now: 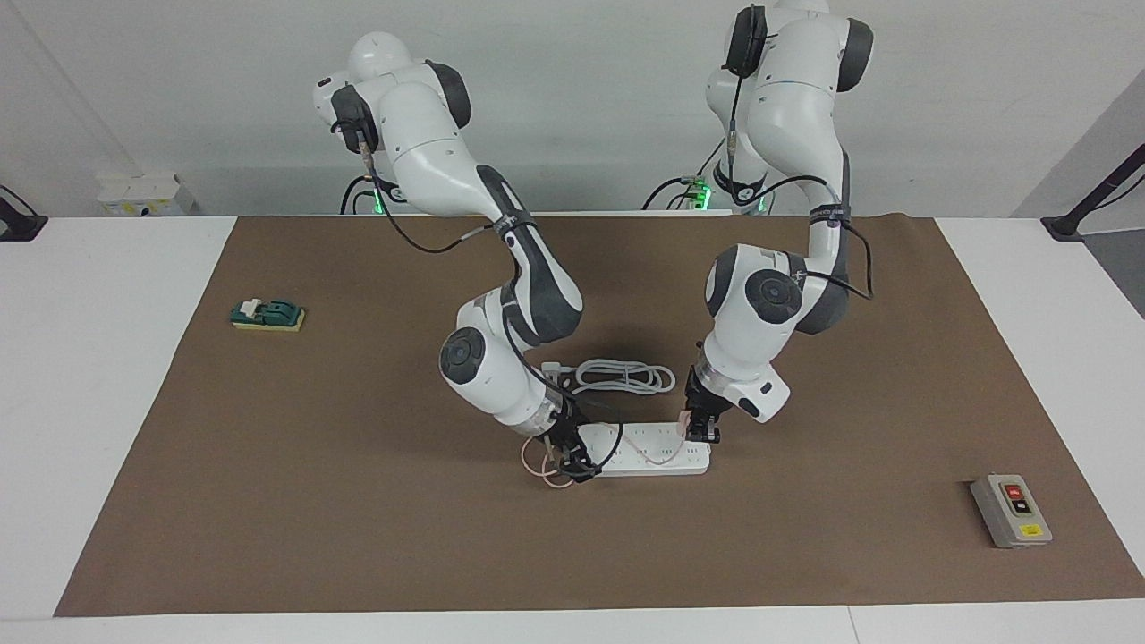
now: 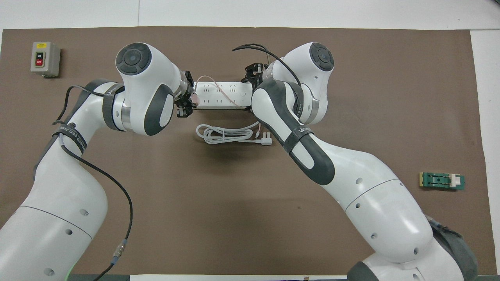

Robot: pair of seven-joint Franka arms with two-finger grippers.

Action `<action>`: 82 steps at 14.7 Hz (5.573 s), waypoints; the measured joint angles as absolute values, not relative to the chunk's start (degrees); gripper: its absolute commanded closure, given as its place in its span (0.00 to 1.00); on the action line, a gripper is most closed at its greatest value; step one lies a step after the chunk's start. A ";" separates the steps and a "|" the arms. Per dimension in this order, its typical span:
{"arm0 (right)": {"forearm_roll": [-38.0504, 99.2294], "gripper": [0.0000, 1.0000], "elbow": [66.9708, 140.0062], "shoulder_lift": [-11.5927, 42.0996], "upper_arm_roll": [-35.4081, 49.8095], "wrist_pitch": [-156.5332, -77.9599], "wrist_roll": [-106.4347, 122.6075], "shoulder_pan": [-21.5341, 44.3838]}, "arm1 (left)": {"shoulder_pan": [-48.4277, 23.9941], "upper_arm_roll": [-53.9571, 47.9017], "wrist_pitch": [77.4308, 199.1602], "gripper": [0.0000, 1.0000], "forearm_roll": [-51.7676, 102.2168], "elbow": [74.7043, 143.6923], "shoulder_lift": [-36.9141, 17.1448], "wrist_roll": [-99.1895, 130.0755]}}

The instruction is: Unplug charger and place it aside

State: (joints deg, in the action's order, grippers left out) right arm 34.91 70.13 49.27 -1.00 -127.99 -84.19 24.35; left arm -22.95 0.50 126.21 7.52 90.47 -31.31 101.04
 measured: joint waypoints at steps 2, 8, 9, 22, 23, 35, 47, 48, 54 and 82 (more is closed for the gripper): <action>34.92 0.39 70.14 49.27 -0.98 -128.09 -84.19 24.36 | -22.51 0.43 123.75 1.00 8.01 88.79 -31.13 101.04; 35.32 0.38 70.08 49.21 -0.85 -128.34 -84.30 24.36 | -15.57 0.00 110.17 1.00 8.40 86.40 -23.94 92.52; 35.30 0.32 70.13 49.30 -0.85 -128.57 -84.19 24.37 | -14.42 -0.04 108.93 1.00 8.26 86.37 -23.79 89.32; 34.95 0.00 70.37 41.31 -1.35 -115.43 -83.03 20.28 | 9.26 1.25 100.13 1.00 6.73 89.65 -18.58 38.93; 34.82 0.00 70.45 39.78 -1.36 -113.05 -83.03 19.58 | 8.98 0.74 100.14 1.00 6.73 90.71 -18.16 37.95; 21.97 0.00 70.83 22.54 -1.51 -87.18 -66.54 10.04 | 5.82 0.27 117.56 0.00 6.64 114.54 -9.71 24.66; 6.21 0.00 72.99 12.73 -1.55 -82.96 -17.27 4.25 | 3.61 0.20 104.31 0.00 4.28 102.34 -8.34 18.12; 5.23 0.00 73.54 11.81 -1.57 -82.96 -13.04 3.71 | 3.04 0.12 102.89 0.00 3.98 101.52 -8.23 17.38; 0.89 0.00 78.07 6.52 -1.60 -82.97 4.24 0.47 | 2.14 0.11 92.58 0.00 3.35 98.18 -4.75 8.03; -0.33 0.00 95.89 -5.97 -3.21 -87.28 3.20 -0.55 | 0.18 1.01 89.53 0.00 2.60 96.19 -0.59 -2.28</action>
